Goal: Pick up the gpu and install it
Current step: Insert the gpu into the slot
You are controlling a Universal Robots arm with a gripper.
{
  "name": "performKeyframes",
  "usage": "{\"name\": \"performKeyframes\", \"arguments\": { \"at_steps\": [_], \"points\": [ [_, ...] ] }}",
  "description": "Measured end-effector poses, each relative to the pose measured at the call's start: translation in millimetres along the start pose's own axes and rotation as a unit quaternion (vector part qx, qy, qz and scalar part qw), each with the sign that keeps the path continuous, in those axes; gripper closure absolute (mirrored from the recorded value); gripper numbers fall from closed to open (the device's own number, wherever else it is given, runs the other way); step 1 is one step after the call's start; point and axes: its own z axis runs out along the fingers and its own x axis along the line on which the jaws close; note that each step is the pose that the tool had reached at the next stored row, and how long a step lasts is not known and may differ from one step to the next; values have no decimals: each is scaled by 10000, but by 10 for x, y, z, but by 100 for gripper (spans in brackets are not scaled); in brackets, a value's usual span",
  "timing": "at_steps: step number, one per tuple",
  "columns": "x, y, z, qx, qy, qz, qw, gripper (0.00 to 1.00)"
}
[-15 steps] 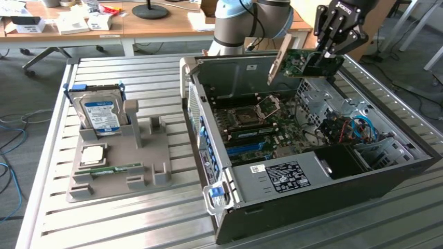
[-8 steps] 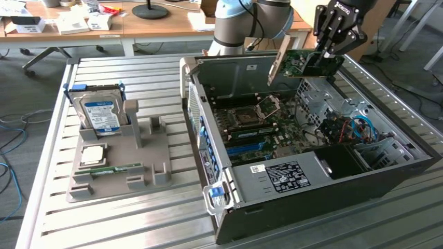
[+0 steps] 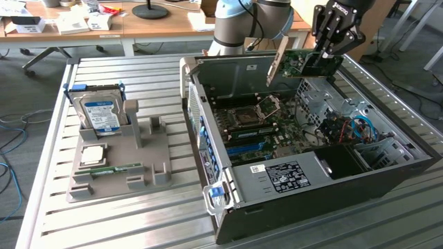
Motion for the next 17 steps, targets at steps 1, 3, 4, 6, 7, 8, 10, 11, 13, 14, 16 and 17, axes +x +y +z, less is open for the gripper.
{"name": "performKeyframes", "arguments": {
  "at_steps": [1, 3, 4, 6, 7, 8, 10, 11, 13, 14, 16, 17],
  "points": [
    [2, 7, 1, 8, -4, -7, 10000, 74],
    [6, 21, 4, 26, -14, -23, 10000, 74],
    [8, 30, 5, 37, -20, -32, 10000, 74],
    [12, 45, 8, 56, -30, -46, 10000, 74],
    [13, 49, 8, 60, -31, -51, 10000, 74],
    [13, 48, 8, 60, -31, -53, 10000, 74],
    [13, 48, 8, 61, -32, -54, 10000, 74],
    [13, 49, 8, 61, -32, -54, 10000, 74],
    [13, 49, 9, 61, -32, -53, 10000, 74],
    [13, 49, 8, 61, -32, -53, 10000, 74],
    [14, 57, 9, 61, -32, -52, 10000, 74],
    [14, 72, 9, 61, -32, -53, 10000, 74]
  ]
}}
